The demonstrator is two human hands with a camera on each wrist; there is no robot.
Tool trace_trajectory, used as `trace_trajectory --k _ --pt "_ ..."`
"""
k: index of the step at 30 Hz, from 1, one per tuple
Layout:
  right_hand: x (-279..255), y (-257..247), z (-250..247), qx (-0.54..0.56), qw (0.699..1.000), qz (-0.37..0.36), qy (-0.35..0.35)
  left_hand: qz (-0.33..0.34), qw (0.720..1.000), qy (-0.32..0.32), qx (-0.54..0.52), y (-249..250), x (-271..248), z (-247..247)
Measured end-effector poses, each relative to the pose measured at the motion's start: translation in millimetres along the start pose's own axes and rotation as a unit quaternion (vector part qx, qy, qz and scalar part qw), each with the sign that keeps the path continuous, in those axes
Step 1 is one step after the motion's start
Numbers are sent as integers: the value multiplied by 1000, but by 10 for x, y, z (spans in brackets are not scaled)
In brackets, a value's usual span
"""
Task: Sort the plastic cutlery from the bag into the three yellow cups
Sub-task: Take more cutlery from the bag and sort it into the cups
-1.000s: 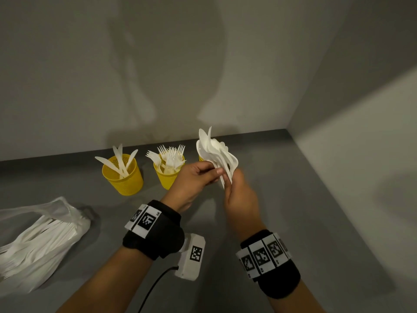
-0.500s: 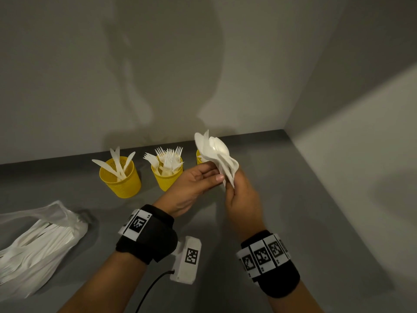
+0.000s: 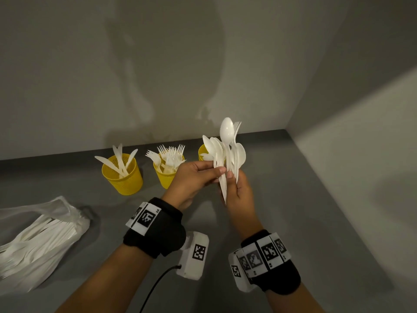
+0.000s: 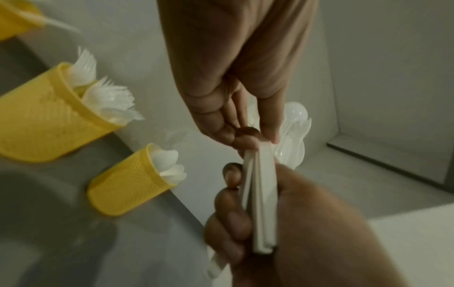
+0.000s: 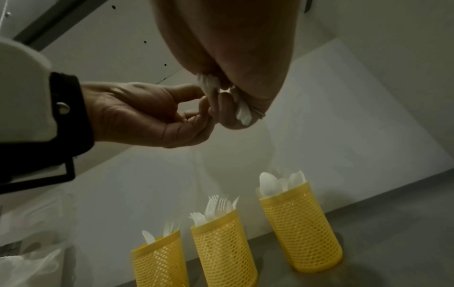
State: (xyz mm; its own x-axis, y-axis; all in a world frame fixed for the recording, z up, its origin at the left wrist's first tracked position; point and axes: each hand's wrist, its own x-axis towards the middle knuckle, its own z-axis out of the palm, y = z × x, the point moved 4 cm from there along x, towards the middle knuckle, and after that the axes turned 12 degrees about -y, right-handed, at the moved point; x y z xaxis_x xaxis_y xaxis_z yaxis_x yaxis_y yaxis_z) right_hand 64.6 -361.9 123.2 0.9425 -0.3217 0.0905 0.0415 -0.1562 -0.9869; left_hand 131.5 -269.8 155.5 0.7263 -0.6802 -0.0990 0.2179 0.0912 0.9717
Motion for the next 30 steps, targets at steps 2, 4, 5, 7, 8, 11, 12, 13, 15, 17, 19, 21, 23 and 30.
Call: trace_trajectory --k 2,4,5,7,8,11,12,13,15,17,19,21,23,30 --pt "6 27 -35 21 1000 8 6 -36 999 -19 -21 -44 26 5" --pt "10 57 -67 24 1000 10 9 -64 996 -47 -28 -80 46 15" --pt "7 66 -83 27 1000 10 8 -74 995 -61 -29 -92 55 22" --pt "4 87 -109 51 999 19 7 -85 993 -76 -24 -103 88 12" --pt "6 97 -128 64 997 29 10 -85 994 -71 -23 -95 116 -11" --pt "31 142 -226 97 993 52 35 -67 997 -32 -6 -20 266 -162" --pt "43 173 -277 102 992 57 44 -53 998 -14 8 23 337 -229" --pt "53 203 -331 104 991 63 53 -34 999 7 23 71 412 -298" --pt "71 280 -436 101 990 75 64 0 997 55 52 154 577 -420" --pt "91 334 -508 99 990 79 64 22 992 94 80 197 737 -488" --pt "122 356 -554 98 990 76 63 37 986 122 103 199 890 -516" --pt "151 353 -577 100 991 72 58 48 981 150 110 174 1027 -543" --pt "172 354 -585 106 991 71 50 55 975 178 118 127 1144 -572" --pt "205 399 -581 90 992 78 48 -62 940 157 295 -199 1362 -546"
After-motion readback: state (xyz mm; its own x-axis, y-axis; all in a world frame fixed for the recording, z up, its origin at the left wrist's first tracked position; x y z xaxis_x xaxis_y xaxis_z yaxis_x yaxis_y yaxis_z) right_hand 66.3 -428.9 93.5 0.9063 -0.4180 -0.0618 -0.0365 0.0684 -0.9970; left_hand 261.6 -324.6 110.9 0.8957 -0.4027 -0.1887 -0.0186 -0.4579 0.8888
